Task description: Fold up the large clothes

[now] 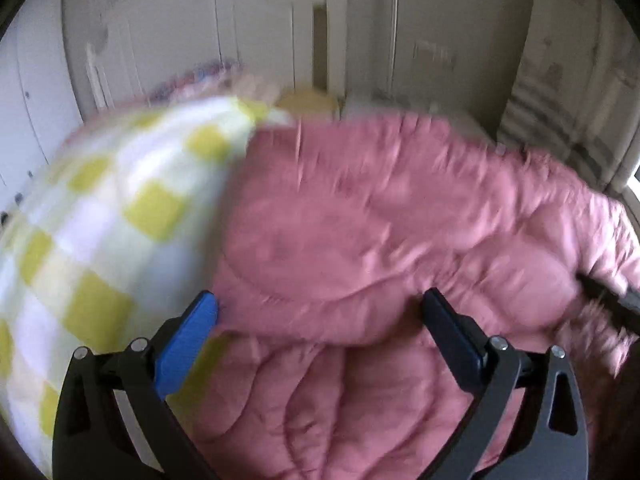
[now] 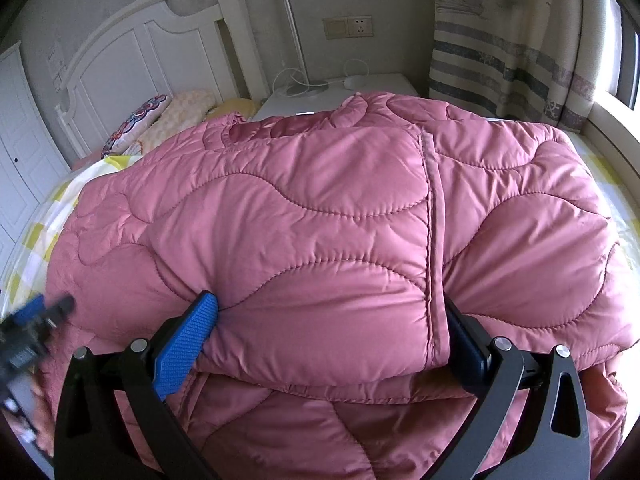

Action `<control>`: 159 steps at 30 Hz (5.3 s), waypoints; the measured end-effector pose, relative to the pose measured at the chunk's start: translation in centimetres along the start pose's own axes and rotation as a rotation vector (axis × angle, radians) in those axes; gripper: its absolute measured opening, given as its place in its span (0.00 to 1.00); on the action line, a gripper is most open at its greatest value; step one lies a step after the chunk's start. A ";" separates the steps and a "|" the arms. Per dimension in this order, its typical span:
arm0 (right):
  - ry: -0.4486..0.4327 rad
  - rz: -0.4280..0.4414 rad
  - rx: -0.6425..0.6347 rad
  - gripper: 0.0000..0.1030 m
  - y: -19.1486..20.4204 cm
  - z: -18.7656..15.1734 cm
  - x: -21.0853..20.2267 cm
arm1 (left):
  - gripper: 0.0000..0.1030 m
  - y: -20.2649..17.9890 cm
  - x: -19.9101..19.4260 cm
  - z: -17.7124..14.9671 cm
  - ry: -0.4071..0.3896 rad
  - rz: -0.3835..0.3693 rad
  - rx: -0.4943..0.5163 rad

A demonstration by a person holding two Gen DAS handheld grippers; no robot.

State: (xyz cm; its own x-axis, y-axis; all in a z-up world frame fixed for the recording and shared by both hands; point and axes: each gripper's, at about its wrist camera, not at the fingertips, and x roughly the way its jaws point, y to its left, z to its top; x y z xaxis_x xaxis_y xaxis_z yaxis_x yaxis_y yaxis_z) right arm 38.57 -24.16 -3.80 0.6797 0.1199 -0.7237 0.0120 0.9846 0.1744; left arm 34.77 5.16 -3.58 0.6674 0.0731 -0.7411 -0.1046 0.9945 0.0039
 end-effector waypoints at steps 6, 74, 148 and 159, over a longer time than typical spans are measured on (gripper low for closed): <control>-0.001 -0.022 -0.010 0.96 0.3 -0.1 -0.3 | 0.98 -0.2 0.5 -0.4 0.013 0.031 0.020; 0.053 -0.131 -0.279 0.96 1.0 -12.5 -8.7 | 0.98 -7.6 -3.3 -8.3 0.051 -0.139 0.285; 0.031 -0.237 0.084 0.96 -12.7 -18.8 -16.8 | 0.98 5.7 -7.5 -13.3 0.059 -0.030 -0.116; -0.038 -0.086 -0.292 0.96 -1.6 -20.1 -18.9 | 0.98 -4.0 -14.7 -16.0 -0.216 -0.136 0.254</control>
State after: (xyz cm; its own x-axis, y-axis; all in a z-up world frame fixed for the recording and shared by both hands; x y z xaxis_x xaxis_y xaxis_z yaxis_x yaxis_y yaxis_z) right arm 10.98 -25.45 -3.80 0.7121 0.0346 -0.7012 -0.1368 0.9865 -0.0902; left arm 13.60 -1.10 -3.48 0.8061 -0.0742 -0.5872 0.1645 0.9811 0.1019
